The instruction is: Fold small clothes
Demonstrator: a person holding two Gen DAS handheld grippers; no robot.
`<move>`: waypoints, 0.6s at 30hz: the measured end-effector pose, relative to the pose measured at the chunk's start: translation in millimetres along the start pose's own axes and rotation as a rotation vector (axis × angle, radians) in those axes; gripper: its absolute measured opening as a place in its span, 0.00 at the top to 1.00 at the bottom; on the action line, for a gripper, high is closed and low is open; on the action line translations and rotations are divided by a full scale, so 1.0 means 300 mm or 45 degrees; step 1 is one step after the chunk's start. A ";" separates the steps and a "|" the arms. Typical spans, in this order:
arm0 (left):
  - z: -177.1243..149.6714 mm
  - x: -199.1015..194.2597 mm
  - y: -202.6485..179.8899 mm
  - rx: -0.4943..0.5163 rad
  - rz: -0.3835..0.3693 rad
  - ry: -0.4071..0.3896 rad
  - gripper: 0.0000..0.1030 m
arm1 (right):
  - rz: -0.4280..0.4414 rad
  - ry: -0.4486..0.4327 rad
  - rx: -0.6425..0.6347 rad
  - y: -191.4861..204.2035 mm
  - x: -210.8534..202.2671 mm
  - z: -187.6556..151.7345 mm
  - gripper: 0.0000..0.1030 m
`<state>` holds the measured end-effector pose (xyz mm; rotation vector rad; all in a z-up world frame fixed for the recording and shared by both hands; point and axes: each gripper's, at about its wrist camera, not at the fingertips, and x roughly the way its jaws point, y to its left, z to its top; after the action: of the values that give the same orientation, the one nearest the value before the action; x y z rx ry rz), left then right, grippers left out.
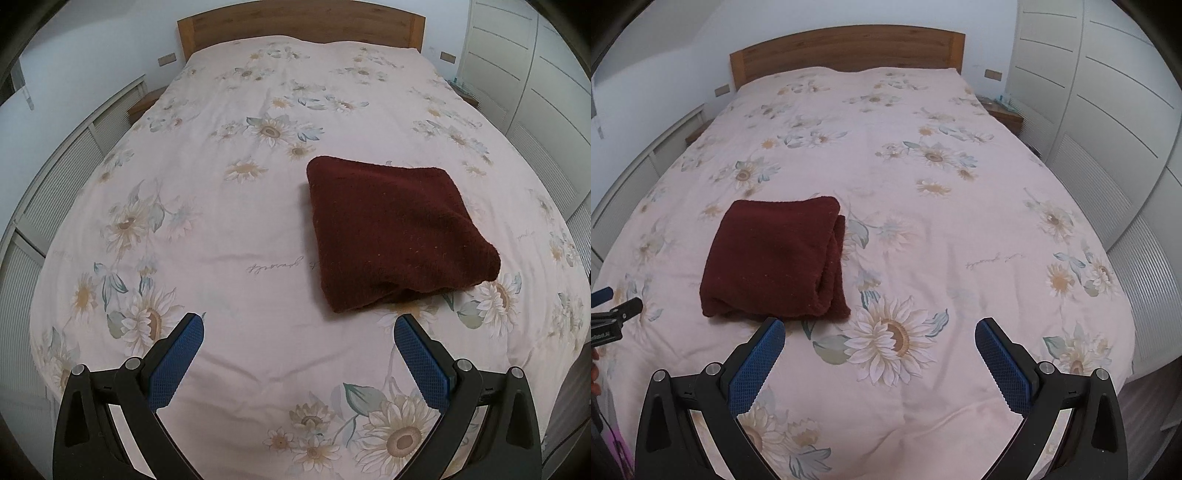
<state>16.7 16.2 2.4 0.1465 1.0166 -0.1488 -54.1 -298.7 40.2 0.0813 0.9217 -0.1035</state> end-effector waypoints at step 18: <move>-0.012 0.014 0.021 0.005 0.026 0.003 0.01 | -0.016 0.024 -0.043 0.035 0.013 -0.002 0.00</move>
<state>17.1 22.8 -2.6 0.1607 1.0170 -0.1319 -50.9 -288.5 37.2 0.0450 0.9427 -0.0986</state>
